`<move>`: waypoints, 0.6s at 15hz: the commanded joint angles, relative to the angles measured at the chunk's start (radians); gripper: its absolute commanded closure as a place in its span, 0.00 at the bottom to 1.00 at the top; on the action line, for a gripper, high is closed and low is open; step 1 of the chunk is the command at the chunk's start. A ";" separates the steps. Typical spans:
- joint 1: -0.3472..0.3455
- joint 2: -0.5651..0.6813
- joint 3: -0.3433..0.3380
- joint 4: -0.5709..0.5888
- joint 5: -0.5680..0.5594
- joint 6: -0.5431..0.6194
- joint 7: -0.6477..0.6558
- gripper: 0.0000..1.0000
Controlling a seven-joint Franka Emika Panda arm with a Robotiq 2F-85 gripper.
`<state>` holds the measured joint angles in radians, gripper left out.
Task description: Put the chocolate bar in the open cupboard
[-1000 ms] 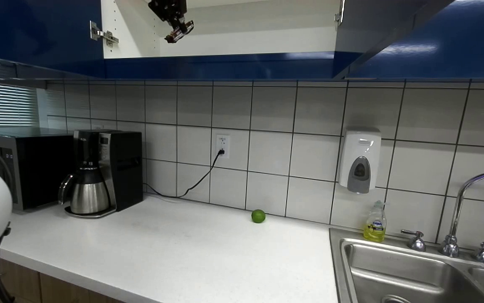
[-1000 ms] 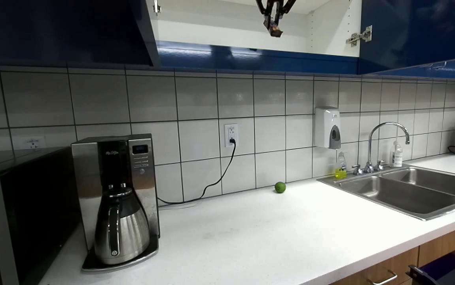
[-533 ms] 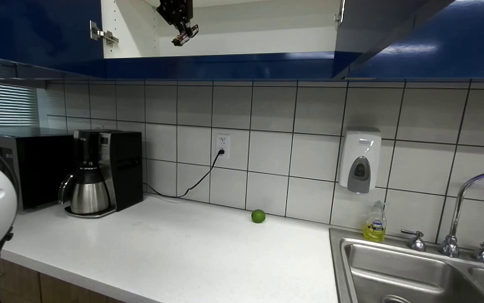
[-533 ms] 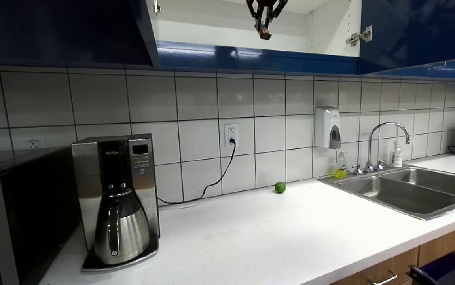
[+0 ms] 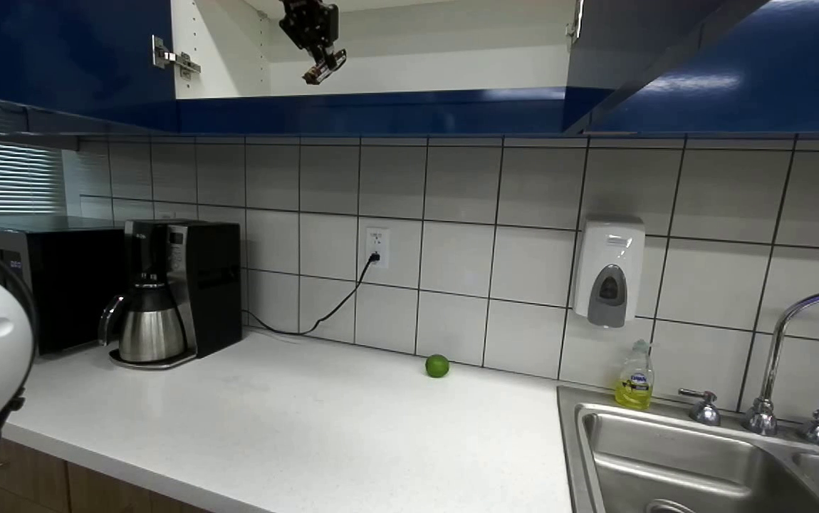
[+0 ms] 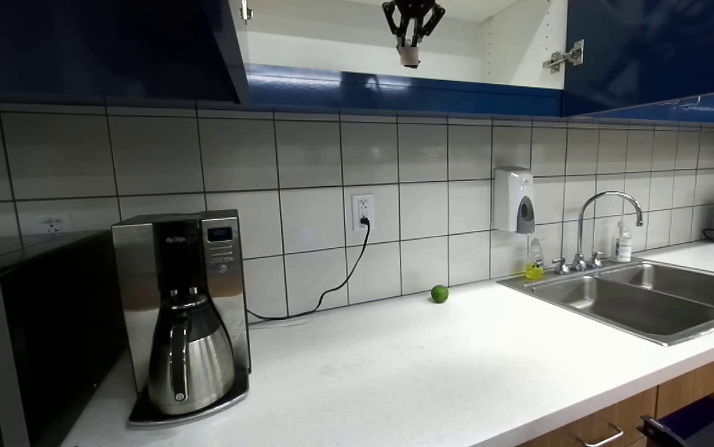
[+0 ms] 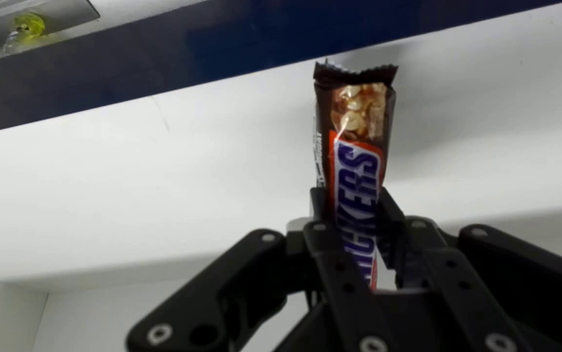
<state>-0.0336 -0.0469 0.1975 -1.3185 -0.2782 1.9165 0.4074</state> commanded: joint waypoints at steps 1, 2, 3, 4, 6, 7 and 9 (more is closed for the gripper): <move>-0.002 0.054 0.000 0.080 -0.015 -0.026 0.026 0.94; -0.001 0.067 -0.002 0.092 -0.014 -0.026 0.029 0.94; -0.001 0.077 -0.003 0.101 -0.014 -0.024 0.033 0.94; 0.000 0.090 -0.004 0.114 -0.012 -0.026 0.033 0.94; 0.001 0.111 -0.007 0.134 -0.012 -0.028 0.035 0.94; 0.002 0.120 -0.008 0.144 -0.011 -0.029 0.035 0.94; 0.004 0.139 -0.009 0.163 -0.014 -0.034 0.040 0.94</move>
<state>-0.0341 0.0490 0.1869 -1.2284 -0.2782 1.9164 0.4220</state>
